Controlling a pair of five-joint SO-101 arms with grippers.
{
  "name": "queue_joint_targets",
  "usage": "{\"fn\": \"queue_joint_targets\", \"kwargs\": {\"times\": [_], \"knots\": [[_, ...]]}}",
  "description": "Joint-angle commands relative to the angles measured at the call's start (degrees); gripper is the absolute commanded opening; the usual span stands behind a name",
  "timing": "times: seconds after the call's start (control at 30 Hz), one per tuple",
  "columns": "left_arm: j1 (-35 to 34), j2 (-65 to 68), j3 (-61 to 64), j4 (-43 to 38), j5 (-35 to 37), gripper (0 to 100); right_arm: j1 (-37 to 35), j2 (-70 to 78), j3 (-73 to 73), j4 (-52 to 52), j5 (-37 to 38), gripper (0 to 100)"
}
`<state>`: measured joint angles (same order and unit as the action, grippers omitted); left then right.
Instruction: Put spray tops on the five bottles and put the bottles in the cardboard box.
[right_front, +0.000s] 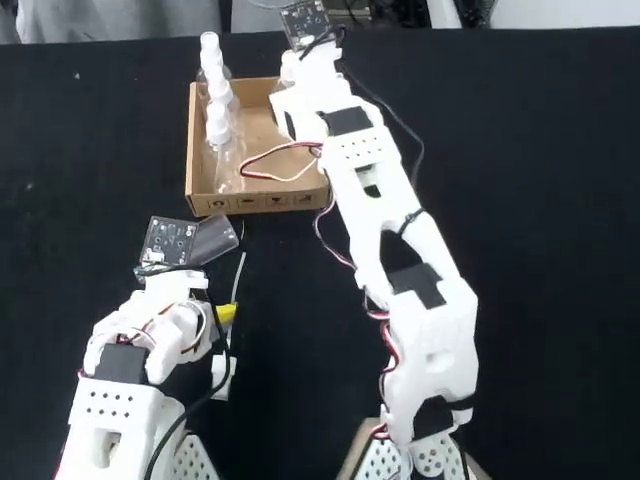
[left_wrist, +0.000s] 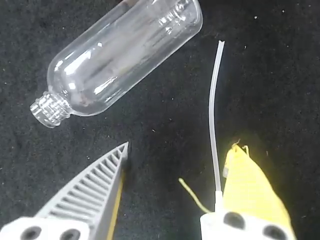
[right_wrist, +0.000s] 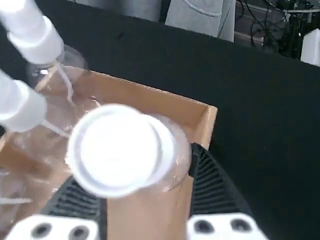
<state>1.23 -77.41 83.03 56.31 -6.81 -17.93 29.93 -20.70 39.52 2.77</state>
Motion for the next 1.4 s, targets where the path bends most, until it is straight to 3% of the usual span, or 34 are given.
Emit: {"fn": "queue_joint_targets", "kwargs": {"times": [0.0, 0.93, 1.13, 1.37], "knots": [[0.57, -0.79, -0.66, -1.14, -0.09, 28, 2.20, -0.22, -5.85, -1.32, -0.88, 5.9], [0.66, -0.79, -0.66, -0.97, -0.09, 28, 2.02, 8.66, -6.11, -6.86, -0.53, 6.1], [0.66, -0.79, -0.66, -0.97, -0.09, 28, 1.76, 8.66, -5.58, -6.42, -0.53, 14.2], [0.66, -0.79, -0.66, -0.97, -0.09, 28, 0.62, 8.66, -5.58, -6.42, -0.44, 15.2]]}}
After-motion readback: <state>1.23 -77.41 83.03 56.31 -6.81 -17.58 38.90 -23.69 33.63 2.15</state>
